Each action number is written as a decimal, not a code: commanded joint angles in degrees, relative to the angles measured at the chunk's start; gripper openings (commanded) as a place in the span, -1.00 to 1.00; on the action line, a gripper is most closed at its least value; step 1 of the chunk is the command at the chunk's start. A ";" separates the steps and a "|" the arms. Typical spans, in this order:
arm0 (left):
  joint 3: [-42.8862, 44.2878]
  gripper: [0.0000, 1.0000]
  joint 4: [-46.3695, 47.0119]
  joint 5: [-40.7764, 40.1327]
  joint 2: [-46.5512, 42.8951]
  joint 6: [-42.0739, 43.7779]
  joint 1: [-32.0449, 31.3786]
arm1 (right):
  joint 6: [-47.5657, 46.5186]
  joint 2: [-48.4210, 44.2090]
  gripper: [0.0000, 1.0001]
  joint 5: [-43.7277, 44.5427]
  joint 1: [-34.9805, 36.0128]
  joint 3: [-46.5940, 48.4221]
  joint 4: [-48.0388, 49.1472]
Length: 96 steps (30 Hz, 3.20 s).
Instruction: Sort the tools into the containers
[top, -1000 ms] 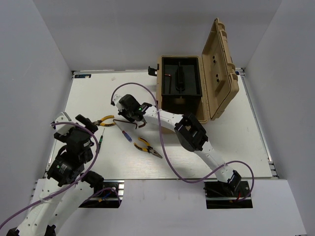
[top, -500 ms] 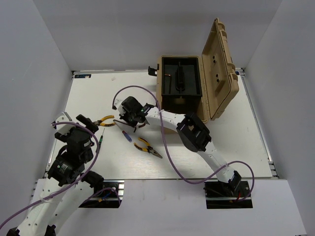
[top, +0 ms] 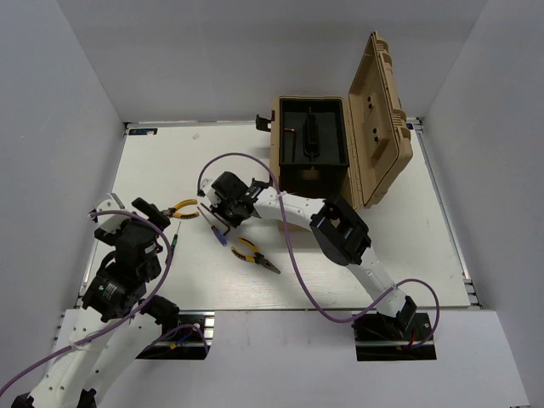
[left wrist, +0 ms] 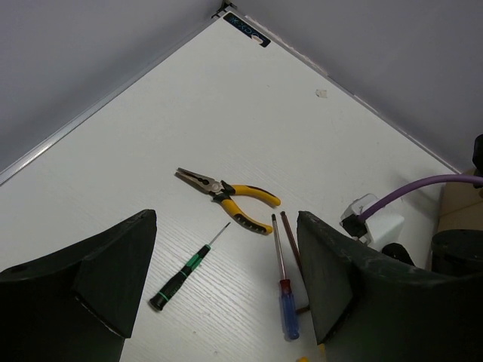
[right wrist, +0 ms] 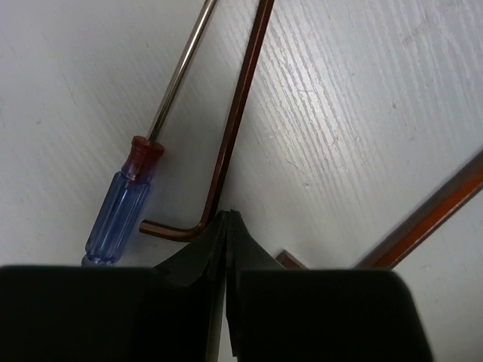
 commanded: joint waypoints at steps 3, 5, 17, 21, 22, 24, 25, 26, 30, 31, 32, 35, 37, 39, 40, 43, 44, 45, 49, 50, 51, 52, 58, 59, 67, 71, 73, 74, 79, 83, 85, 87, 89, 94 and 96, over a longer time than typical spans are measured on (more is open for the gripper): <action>-0.26 0.70 0.72 0.34 -0.29 0.53 0.06 | 0.50 -2.99 -0.67 6.11 0.82 6.52 -3.54; -0.26 0.70 0.72 0.34 -0.29 0.53 0.06 | 0.58 -2.91 -0.60 6.90 1.17 7.94 -3.89; -0.26 0.70 0.72 0.86 -0.29 0.53 0.06 | 2.43 0.26 -0.31 4.88 2.22 9.25 -4.77; -0.26 0.70 0.72 0.86 -0.29 1.06 0.06 | 2.52 1.49 -0.31 4.71 2.14 10.58 -4.95; -0.26 0.70 0.72 0.86 -0.29 1.06 0.06 | 2.61 1.92 -0.31 4.53 2.05 10.66 -5.03; -0.26 0.70 0.72 0.86 -0.29 1.06 0.06 | 2.69 2.02 -0.31 4.62 2.05 10.58 -4.95; -0.26 0.70 0.72 0.86 -0.29 1.06 0.06 | 2.61 2.62 -0.31 4.62 1.96 10.58 -4.95; -0.26 0.70 0.72 0.86 -0.29 1.06 0.06 | 2.69 2.80 -0.31 4.53 2.05 10.23 -4.77; -0.26 0.70 0.72 0.86 -0.29 1.06 0.06 | 2.78 3.86 -0.31 4.62 2.05 9.79 -4.25; -0.26 0.70 0.72 0.86 -0.29 1.06 0.06 | 2.70 4.03 -0.31 4.53 1.96 9.79 -4.16; -0.26 0.70 0.72 0.86 -0.29 1.06 0.06 | 2.61 4.21 -0.31 4.70 1.96 9.70 -4.16; -0.26 0.70 0.72 0.86 -0.29 1.06 0.06 | 2.52 4.91 -0.31 4.97 1.79 9.87 -3.98; -0.26 0.70 0.72 0.86 -0.29 1.06 0.06 | 2.52 5.18 -0.31 4.71 1.79 9.70 -4.07; -0.26 0.70 0.72 0.86 -0.29 1.06 0.06 | 2.61 5.35 -0.31 4.27 1.87 9.70 -4.16; -0.26 0.70 0.72 0.86 -0.29 1.06 0.06 | 2.61 5.35 -0.31 3.66 1.70 9.44 -4.33; -0.26 0.70 0.72 0.86 -0.29 1.06 0.06 | 3.31 5.71 -0.31 2.60 1.87 9.17 -4.86; -0.26 0.70 0.72 0.86 -0.29 1.06 0.06 | 3.57 5.79 -0.34 2.16 1.87 8.91 -5.12; -0.26 0.70 0.72 0.86 -0.29 1.06 0.06 | 3.75 5.79 -0.37 1.98 1.87 9.08 -5.56; -0.26 0.70 0.72 0.86 -0.82 1.06 0.06 | 4.10 5.97 -0.60 1.98 1.88 7.77 -6.00; -0.26 0.70 0.72 0.86 -0.82 1.06 0.06 | 4.19 5.88 -0.65 1.98 1.96 7.68 -6.26; -0.26 0.70 0.72 0.86 -0.82 1.06 0.06 | 4.45 5.97 -0.75 1.98 1.79 7.33 -6.26; -0.26 0.70 0.72 0.86 -0.82 1.06 0.06 | 4.63 5.80 -0.79 1.98 1.70 7.15 -6.61; -0.26 0.70 0.72 0.86 -0.82 1.06 0.06 | 5.33 4.92 -1.00 2.85 1.52 7.32 -7.41; -0.26 0.70 0.72 0.86 -0.82 1.06 0.06 | 5.24 4.65 -1.00 3.56 1.35 7.41 -7.67; -0.26 0.70 0.72 0.86 -0.82 1.06 0.06 | 4.63 1.23 -1.00 7.87 -0.06 10.83 -7.85; -0.79 0.70 0.72 0.86 -0.82 1.06 0.06 | 3.31 -1.23 -1.00 9.36 -0.67 11.98 -8.20; -0.79 0.70 0.72 0.86 -0.82 1.06 0.06 | 3.14 -2.11 -1.00 9.37 -1.02 11.99 -8.46; -0.79 0.70 0.72 0.86 -0.82 1.06 0.06 | 3.31 -3.07 -1.00 9.10 -1.03 12.16 -8.46; -0.79 0.70 0.72 0.86 -0.82 1.06 0.06 | 4.19 -5.54 -1.00 5.86 -1.73 14.26 -10.91; -0.79 0.70 0.72 0.86 -0.82 1.06 0.06 | 5.59 -6.77 -1.00 3.39 -1.64 16.81 -13.03; -0.79 0.70 0.72 0.86 -0.82 1.06 0.06 | 6.12 -7.48 -1.00 2.86 -1.82 18.04 -13.56; -0.79 0.70 0.72 0.86 -0.82 1.06 0.06 | 6.47 -8.26 -1.00 2.07 -1.99 18.66 -14.18; -0.79 0.70 1.24 0.86 -0.82 1.06 0.06 | 6.56 -9.05 -1.00 1.89 -1.82 19.89 -14.70; -0.79 0.70 1.25 0.86 -0.29 1.06 0.06 | 6.13 -10.29 -1.00 2.42 -2.08 23.23 -15.67; -0.79 0.70 1.25 0.86 -0.29 1.06 0.06 | 4.73 -10.55 -1.00 5.04 -2.52 24.89 -15.14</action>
